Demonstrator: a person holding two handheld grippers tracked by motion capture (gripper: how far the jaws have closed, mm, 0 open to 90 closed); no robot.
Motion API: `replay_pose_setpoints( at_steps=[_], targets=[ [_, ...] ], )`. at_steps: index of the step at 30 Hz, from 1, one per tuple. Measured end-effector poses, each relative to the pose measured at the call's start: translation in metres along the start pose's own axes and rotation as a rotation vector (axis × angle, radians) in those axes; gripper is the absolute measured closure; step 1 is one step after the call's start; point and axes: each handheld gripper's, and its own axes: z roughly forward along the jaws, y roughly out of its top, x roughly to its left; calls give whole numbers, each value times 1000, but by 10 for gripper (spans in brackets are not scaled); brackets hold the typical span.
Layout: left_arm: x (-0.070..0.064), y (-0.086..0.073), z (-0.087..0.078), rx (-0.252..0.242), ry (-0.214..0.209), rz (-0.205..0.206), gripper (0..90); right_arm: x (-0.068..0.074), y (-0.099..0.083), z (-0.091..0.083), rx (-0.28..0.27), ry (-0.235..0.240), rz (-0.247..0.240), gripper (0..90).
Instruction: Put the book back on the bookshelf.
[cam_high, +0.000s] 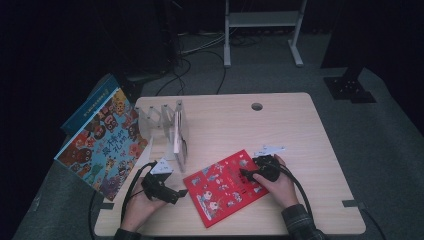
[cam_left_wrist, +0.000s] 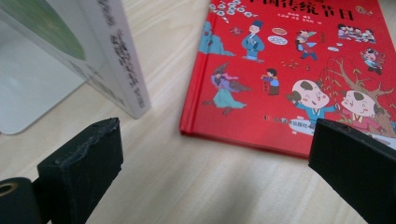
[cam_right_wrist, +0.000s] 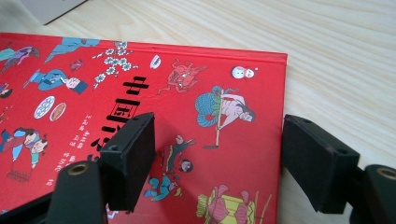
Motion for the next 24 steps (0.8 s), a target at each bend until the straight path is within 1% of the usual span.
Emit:
replay_pose_setpoints(
  at_steps=[1, 2, 4, 7, 9, 13, 17, 18, 21, 24],
  targets=[
    [-1, -1, 1, -2, -6, -2, 21, 1, 0, 1, 0, 3, -11, 262],
    [-2, -1, 2, 0, -11, -2, 21, 2, 1, 1, 3, 7, -11, 261],
    [-4, -1, 6, 12, -18, 2, 21, 5, 1, 2, 5, 16, -16, 261],
    [-8, -1, 14, 29, -36, 8, 21, 6, 2, 1, 11, 17, -25, 259],
    [-9, 0, 19, 42, -51, 13, 21, 7, 2, -3, 39, 16, -33, 258],
    [-13, 1, 28, 66, -63, 27, 21, 8, -1, -12, 58, -2, -54, 241],
    [-14, 1, 33, 79, -73, 31, 21, 9, -10, -24, 50, -12, -58, 239],
    [-15, 1, 34, 84, -68, 38, 19, 9, -12, -27, 52, -14, -60, 232],
    [-15, 1, 35, 90, -67, 36, 19, 9, -21, -37, 48, -27, -65, 232],
    [-18, 2, 37, 94, -79, 34, 20, 8, -27, -46, 51, -42, -69, 230]
  ],
)
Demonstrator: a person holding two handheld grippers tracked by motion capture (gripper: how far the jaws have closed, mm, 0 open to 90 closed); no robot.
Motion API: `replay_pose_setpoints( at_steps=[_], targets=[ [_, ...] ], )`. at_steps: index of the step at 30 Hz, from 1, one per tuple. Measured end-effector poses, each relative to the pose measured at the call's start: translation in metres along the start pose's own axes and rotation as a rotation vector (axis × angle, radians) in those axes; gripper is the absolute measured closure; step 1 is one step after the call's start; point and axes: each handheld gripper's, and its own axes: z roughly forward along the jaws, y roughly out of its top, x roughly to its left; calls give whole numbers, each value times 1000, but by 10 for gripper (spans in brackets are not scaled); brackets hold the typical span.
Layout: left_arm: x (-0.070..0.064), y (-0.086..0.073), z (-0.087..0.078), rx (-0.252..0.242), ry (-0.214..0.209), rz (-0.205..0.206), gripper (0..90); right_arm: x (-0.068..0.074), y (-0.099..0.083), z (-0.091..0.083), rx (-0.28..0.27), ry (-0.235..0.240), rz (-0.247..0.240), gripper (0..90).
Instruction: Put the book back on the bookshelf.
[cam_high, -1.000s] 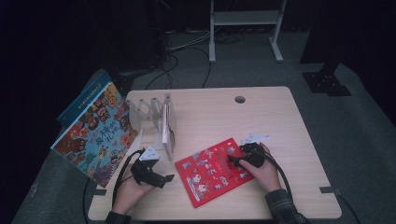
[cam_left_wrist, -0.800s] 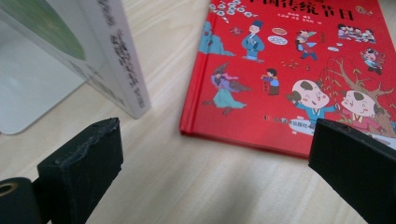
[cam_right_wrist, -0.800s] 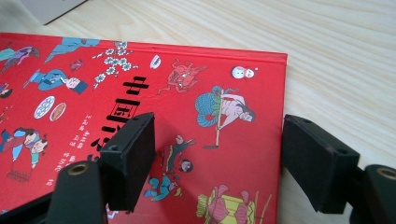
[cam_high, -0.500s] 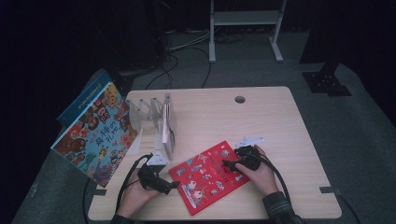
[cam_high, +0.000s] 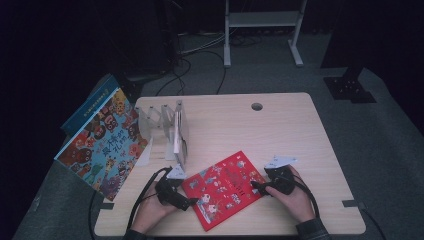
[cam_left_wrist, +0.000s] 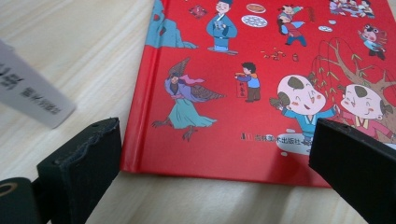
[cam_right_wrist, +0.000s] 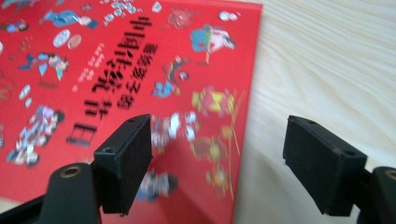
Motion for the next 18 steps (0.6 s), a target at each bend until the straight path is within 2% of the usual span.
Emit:
replay_pose_setpoints(
  at_steps=[7, 10, 14, 18],
  targets=[
    [-11, 8, 11, 14, -27, 25, 19, -3, -23, -23, -3, -31, -3, 228],
    [-17, 13, 16, 9, -58, 31, 19, -5, -33, -31, 0, -45, 12, 228],
    [-26, 24, 24, 5, -95, 65, 21, -7, -42, -38, 4, -60, 17, 228],
    [-27, 32, 25, -5, -96, 76, 23, -5, -50, -43, 19, -71, 18, 228]
  ],
)
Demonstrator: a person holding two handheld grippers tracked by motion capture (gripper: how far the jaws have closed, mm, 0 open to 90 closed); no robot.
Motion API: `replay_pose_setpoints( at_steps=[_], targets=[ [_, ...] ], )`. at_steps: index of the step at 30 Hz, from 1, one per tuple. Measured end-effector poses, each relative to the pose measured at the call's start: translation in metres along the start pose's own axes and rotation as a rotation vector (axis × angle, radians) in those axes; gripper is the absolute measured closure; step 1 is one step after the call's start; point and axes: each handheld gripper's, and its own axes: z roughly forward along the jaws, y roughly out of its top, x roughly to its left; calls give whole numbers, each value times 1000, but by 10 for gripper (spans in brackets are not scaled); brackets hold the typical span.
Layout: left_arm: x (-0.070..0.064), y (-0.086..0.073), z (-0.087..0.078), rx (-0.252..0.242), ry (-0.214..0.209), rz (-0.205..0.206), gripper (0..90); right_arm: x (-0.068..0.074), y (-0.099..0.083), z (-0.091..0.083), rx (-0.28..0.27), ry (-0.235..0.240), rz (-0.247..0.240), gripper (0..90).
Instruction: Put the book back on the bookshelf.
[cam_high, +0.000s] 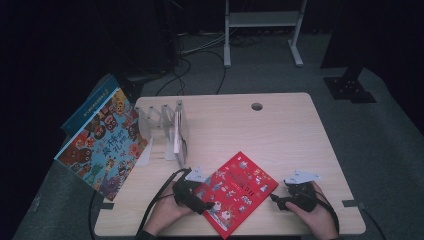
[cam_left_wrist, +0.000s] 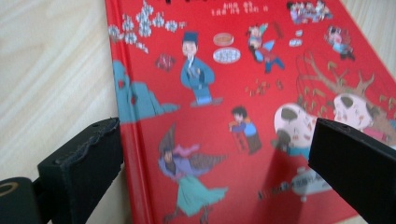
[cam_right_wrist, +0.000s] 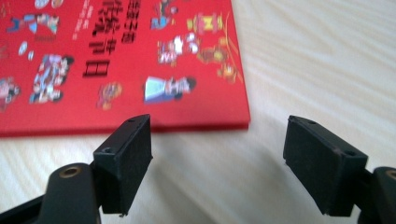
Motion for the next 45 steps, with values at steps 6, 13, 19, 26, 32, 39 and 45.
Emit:
replay_pose_setpoints(
  at_steps=[6, 13, 19, 26, 32, 39, 45],
  targets=[
    [6, 1, -2, -4, 11, -5, 34, 6, -8, 0, 0, -5, -11, 225],
    [8, -1, -4, -10, 17, -10, 34, 9, 3, 10, 0, -9, -28, 206],
    [9, -2, -5, -13, 17, -18, 34, -1, 13, 22, -4, -14, -10, 192],
    [8, -2, -3, 1, -8, -20, 39, -11, 32, 37, 3, -60, -10, 203],
    [9, -2, -3, -14, -20, -31, 43, -17, 42, 47, 4, -68, 9, 202],
    [7, -2, -2, -13, -5, -26, 43, -24, 49, 57, -14, -65, 39, 212],
    [9, -4, 0, 0, 3, -30, 42, -12, 45, 46, 1, -33, 3, 236]
  ],
)
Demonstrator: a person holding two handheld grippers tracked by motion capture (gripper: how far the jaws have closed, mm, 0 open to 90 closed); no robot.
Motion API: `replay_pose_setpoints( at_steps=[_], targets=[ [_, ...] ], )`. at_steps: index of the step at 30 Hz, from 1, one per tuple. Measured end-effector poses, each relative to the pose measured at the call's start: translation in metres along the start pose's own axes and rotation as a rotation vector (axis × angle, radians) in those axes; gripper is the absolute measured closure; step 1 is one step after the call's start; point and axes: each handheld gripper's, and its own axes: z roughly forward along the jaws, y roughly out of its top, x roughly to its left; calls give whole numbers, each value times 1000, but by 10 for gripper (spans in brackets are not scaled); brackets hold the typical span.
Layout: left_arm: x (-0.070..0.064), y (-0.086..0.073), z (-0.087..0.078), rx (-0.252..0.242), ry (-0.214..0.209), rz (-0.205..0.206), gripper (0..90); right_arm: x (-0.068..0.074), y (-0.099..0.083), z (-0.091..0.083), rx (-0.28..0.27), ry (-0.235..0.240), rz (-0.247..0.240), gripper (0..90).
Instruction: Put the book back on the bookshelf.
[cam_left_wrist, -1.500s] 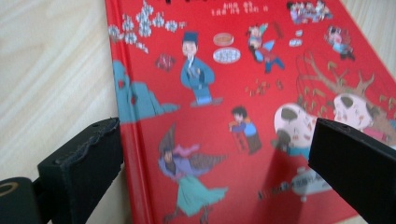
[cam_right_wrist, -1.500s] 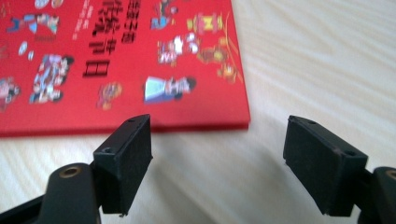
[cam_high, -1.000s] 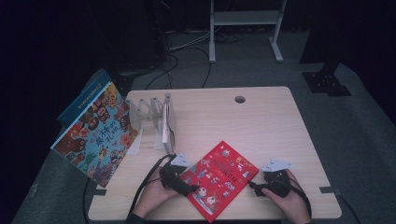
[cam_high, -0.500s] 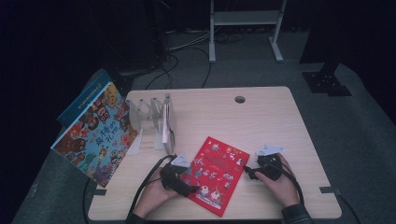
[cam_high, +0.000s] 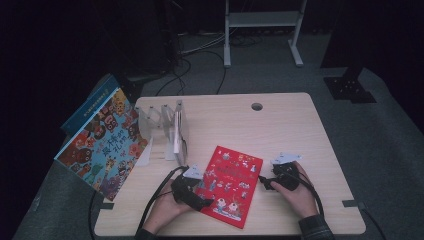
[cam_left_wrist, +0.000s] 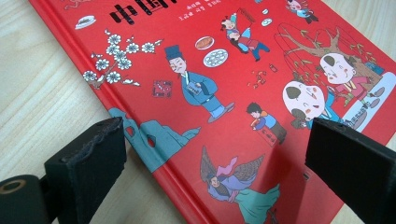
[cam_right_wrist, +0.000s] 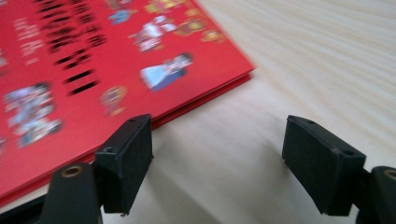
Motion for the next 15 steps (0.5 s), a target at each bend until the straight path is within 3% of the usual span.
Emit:
replay_pose_setpoints(
  at_steps=[11, 15],
  targets=[
    [4, 3, 1, -5, 13, -22, 41, 37, -19, -23, -37, 144, -96, 236],
    [6, 10, 5, 3, 16, -34, 41, 52, -23, -24, -36, 178, -156, 236]
  ],
)
